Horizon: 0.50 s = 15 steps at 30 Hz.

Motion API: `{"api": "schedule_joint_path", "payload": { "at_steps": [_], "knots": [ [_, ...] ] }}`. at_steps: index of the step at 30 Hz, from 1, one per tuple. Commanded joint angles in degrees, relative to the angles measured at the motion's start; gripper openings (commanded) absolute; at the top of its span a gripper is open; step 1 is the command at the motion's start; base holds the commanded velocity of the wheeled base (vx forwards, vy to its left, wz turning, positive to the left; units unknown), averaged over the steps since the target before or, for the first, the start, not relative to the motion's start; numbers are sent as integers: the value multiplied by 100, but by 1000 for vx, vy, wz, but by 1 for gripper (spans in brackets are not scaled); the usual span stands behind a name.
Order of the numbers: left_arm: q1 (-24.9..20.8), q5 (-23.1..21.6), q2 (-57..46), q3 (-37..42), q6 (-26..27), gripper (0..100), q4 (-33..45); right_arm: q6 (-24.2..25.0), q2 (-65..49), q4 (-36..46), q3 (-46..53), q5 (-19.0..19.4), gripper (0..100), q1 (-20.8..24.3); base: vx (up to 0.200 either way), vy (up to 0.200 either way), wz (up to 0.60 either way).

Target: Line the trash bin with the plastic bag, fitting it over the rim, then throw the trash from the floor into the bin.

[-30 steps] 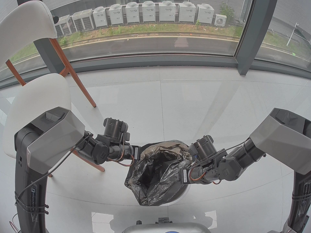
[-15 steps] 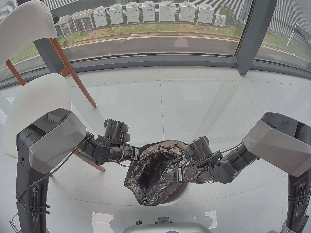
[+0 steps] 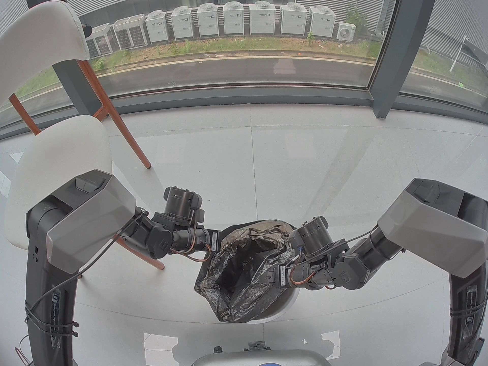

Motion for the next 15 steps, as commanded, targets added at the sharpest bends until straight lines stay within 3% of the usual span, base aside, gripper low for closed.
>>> {"api": "schedule_joint_path", "payload": {
  "at_steps": [1,12,13,15],
  "knots": [
    [-6,1,9,-24,-1,0,-1,1,33,-9,-50,4,100,-16,0,0,0],
    [-6,1,9,-32,-1,0,-1,1,165,-466,-23,-5,100,28,0,0,0],
    [-6,1,9,-32,-1,0,-1,1,165,-466,-23,-5,0,28,0,0,0],
    [-6,1,9,-24,-1,0,-1,-8,147,-466,3,-5,0,19,0,0,0]
  ]
}}
